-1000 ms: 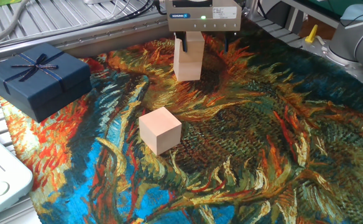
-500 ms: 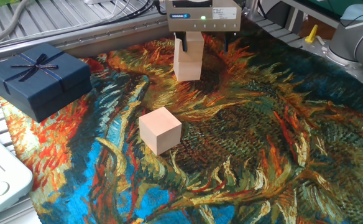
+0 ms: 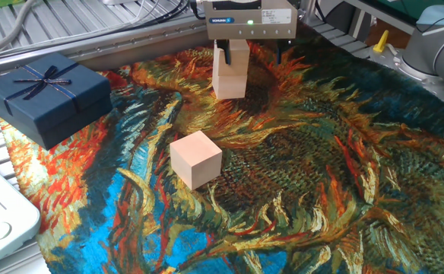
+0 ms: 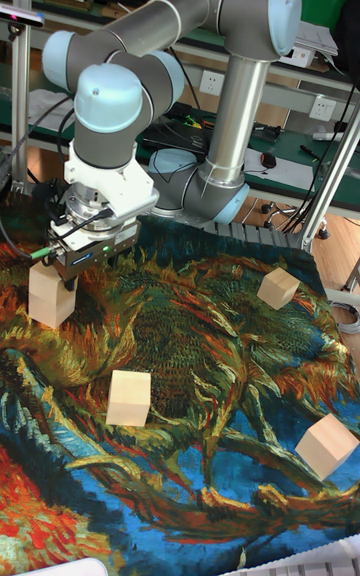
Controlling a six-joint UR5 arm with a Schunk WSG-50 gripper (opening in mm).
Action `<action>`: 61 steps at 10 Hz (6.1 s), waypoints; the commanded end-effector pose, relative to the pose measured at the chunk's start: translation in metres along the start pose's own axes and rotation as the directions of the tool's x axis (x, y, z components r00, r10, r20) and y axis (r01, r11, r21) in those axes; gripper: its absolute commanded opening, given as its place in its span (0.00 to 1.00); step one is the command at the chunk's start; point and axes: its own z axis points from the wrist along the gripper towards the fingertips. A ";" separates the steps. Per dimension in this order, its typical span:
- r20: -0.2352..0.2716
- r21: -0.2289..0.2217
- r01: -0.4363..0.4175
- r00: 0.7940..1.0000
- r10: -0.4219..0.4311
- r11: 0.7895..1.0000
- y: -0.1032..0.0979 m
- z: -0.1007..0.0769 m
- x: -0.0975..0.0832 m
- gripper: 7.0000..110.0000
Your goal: Stack the blocks in a vertical line of five
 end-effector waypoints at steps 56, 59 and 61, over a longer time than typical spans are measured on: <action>0.306 0.055 -0.515 0.824 0.476 0.856 0.027 -0.006 -0.059 0.57; 0.325 0.062 -0.525 0.814 0.480 0.849 0.008 -0.004 -0.067 0.57; 0.328 0.064 -0.507 0.824 0.462 0.860 -0.008 -0.008 -0.069 0.57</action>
